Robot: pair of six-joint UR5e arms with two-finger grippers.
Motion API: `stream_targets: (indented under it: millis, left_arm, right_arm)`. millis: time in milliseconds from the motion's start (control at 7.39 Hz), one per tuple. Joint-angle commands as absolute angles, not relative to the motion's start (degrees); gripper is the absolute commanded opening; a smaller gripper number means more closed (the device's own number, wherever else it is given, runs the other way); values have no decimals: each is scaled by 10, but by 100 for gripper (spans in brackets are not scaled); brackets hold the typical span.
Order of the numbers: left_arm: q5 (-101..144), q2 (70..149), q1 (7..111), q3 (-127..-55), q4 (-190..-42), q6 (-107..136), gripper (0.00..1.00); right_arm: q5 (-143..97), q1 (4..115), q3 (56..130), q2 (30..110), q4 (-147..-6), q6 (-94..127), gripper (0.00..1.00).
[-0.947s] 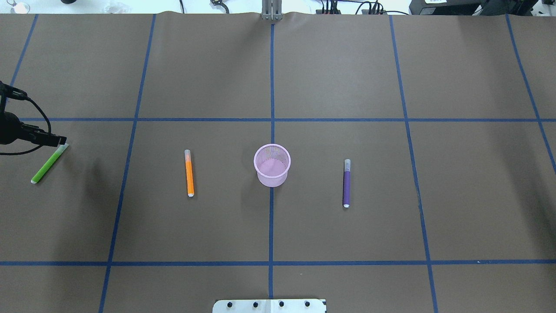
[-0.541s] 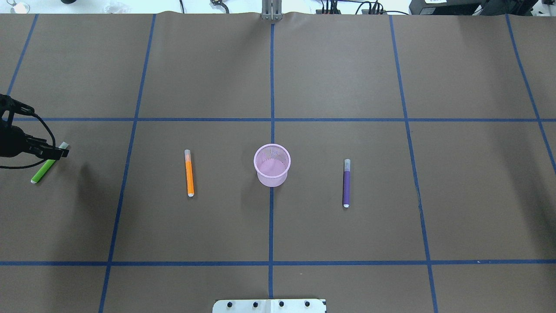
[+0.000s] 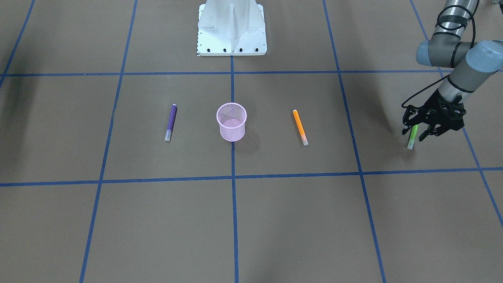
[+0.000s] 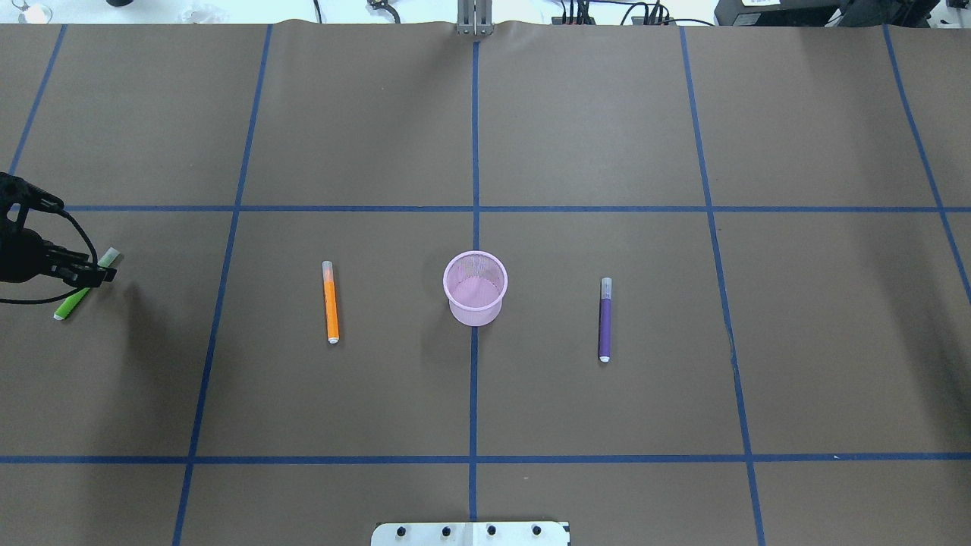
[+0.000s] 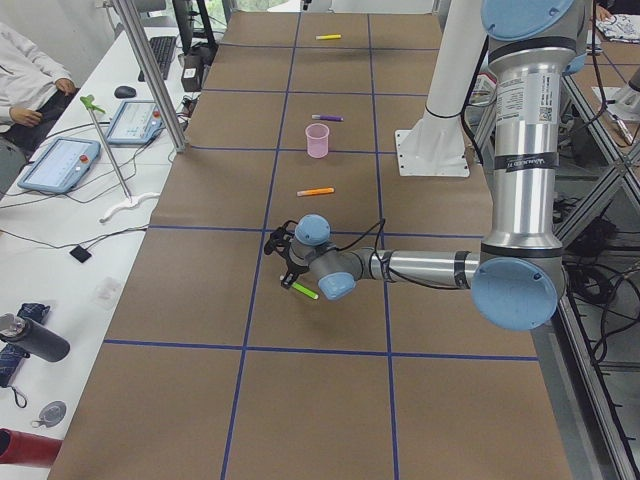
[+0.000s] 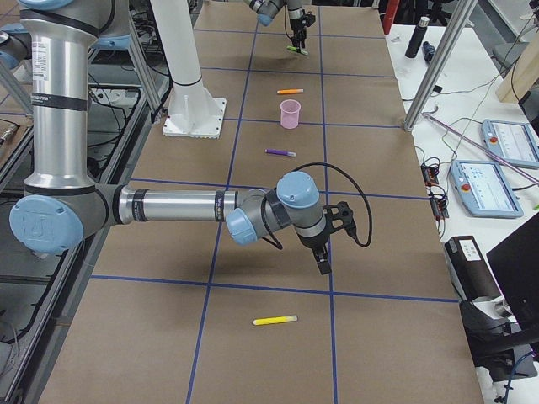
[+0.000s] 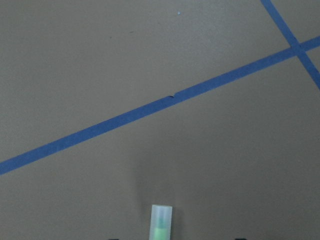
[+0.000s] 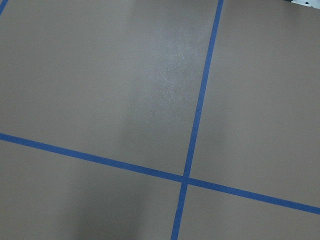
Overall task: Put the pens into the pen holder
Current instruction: 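Reach the left gripper down over the green marker, then close the left gripper on the green marker and lift it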
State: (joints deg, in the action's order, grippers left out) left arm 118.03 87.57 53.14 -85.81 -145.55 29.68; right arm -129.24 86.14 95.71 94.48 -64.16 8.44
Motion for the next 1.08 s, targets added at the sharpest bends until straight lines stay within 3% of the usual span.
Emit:
stream_targets:
  millis: [0,541,812,947]
  left_arm:
    - [1180,876,531,-853,-1455,294,52]
    - [1181,882,528,-842,-1455,294,51]
    - [1182,882,528,-841,-1455,294,38]
    - [1182,882,528,-839,-1455,294,38]
  right_arm:
    - [-1293,862,957,945,-642,84,99]
    - [-1292,861,955,945,-642,84,99]
    - [-1292,861,955,945,-642,84,99]
    - [-1292,861,955,945,-642,84,99]
